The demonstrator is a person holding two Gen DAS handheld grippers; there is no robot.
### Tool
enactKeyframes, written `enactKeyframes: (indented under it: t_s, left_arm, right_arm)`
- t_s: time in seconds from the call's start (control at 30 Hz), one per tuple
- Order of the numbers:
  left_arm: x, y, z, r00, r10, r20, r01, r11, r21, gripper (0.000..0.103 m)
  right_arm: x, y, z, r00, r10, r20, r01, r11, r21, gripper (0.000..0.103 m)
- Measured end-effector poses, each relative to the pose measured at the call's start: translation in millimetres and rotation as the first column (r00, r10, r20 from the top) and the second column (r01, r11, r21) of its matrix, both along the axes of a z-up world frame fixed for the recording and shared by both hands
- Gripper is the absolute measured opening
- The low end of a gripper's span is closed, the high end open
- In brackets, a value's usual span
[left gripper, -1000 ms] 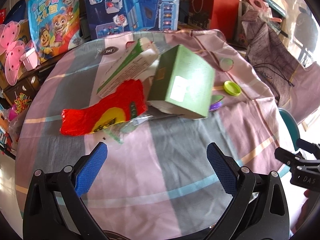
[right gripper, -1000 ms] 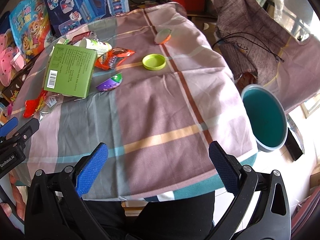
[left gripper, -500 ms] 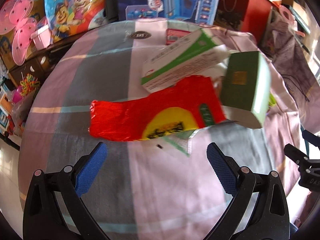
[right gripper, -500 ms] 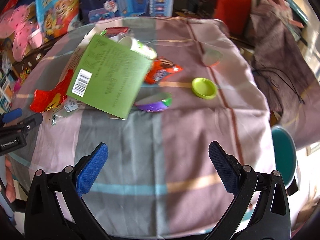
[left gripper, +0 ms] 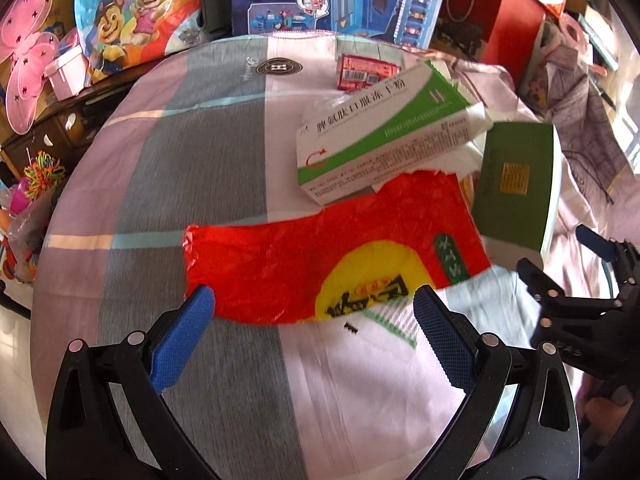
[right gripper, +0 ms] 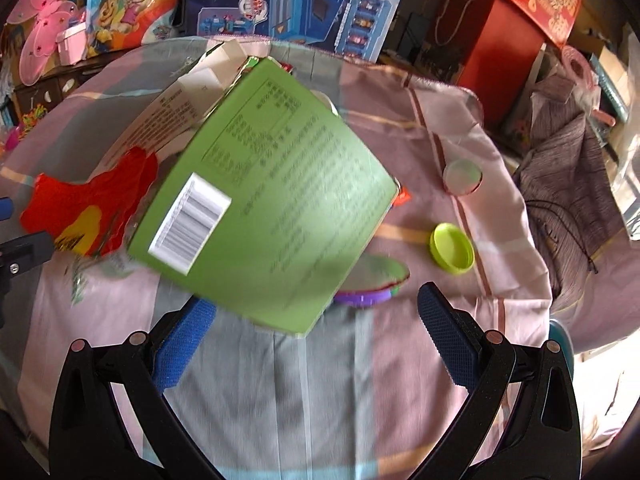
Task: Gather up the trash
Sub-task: 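Grasp the green cardboard box with the right gripper and lift it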
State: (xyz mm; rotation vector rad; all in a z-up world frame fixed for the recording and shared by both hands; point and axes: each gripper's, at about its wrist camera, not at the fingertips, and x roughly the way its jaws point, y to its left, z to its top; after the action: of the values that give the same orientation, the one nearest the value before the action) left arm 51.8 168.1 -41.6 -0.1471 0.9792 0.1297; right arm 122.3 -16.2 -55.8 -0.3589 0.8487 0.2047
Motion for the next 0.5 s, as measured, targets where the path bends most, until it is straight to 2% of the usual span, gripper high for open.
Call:
enactKeyframes:
  t_s: [0.1, 0.17, 0.23, 0.37, 0.43, 0.5]
  left_arm:
    - [5, -1, 1, 1.0, -0.004, 0.001, 0.004, 1.0, -0.008, 0.099]
    - [8, -3, 0, 1.0, -0.009, 0.001, 0.009, 1.0, -0.007, 0.099]
    - [11, -7, -1, 1.0, -0.017, -0.006, 0.017, 1.0, -0.001, 0.099]
    - [18, -13, 3, 0.999, -0.032, -0.009, 0.032, 0.999, -0.003, 0.099]
    - [24, -18, 12, 0.999, -0.039, 0.0, 0.039, 0.999, 0.007, 0.099]
    - [30, -22, 23, 0.999, -0.046, 0.017, 0.046, 0.999, 0.009, 0.099]
  right_arm:
    - [1, -2, 5, 0.999, -0.003, 0.038, 0.003, 1.0, -0.008, 0.095]
    - [0, -9, 11, 0.998, -0.006, 0.064, 0.007, 1.0, -0.008, 0.087]
    - [1, -19, 19, 0.997, -0.017, 0.079, 0.016, 1.0, 0.016, 0.072]
    - [12, -40, 31, 0.996, -0.037, 0.084, 0.03, 0.997, 0.073, 0.049]
    - [23, -49, 31, 0.998, -0.044, 0.047, 0.039, 0.994, 0.103, 0.026]
    - [31, -60, 30, 0.999, -0.053, -0.001, 0.053, 0.986, 0.159, 0.011]
